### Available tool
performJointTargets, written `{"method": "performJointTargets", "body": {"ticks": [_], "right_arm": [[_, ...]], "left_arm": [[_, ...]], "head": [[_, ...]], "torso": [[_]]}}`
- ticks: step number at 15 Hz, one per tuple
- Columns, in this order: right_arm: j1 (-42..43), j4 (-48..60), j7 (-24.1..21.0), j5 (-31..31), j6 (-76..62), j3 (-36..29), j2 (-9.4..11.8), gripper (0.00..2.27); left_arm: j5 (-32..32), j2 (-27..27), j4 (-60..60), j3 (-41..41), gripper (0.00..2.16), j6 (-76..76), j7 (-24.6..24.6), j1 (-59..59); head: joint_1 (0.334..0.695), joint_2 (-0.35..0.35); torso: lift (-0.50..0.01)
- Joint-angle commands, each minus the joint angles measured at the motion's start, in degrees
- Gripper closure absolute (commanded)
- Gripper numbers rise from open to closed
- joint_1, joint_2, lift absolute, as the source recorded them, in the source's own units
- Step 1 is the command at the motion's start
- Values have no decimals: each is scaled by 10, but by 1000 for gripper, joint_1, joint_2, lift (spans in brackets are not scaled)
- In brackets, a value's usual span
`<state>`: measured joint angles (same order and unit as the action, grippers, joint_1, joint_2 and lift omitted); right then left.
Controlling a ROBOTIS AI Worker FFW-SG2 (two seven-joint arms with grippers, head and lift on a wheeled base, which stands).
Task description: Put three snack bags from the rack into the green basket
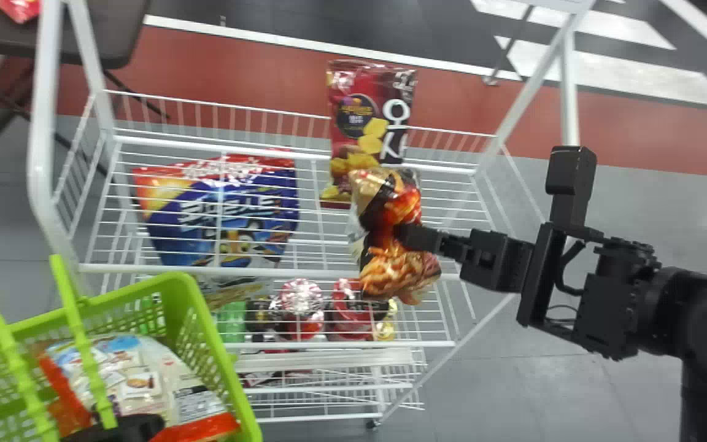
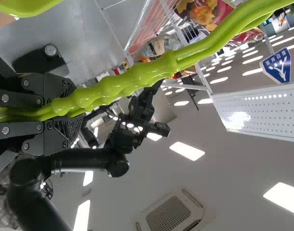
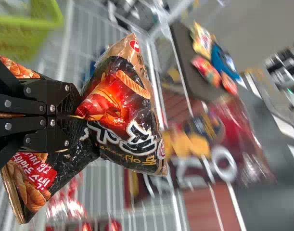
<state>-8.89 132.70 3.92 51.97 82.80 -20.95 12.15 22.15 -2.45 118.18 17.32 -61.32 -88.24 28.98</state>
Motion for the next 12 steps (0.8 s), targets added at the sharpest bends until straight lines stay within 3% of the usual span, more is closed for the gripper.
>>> {"method": "performJointTargets", "body": {"ticks": [1, 5, 9, 12], "right_arm": [[0, 9, 1, 6, 31, 65, -14, 2253], [10, -3, 0, -9, 49, 163, -20, 2253], [15, -20, -1, -33, 52, 243, -24, 2253], [19, -37, -1, -39, 51, 273, -35, 2253]], "left_arm": [[0, 2, 1, -4, 2145, -2, 1, 0], [2, 2, 16, -10, 2145, -16, 21, -1], [4, 7, 29, -35, 2145, -25, 31, 0], [2, 7, 35, -49, 2145, -25, 37, -1]], "head": [[695, -163], [695, -11], [695, 97], [695, 126]], "torso": [[0], [0], [0], [0]]}}
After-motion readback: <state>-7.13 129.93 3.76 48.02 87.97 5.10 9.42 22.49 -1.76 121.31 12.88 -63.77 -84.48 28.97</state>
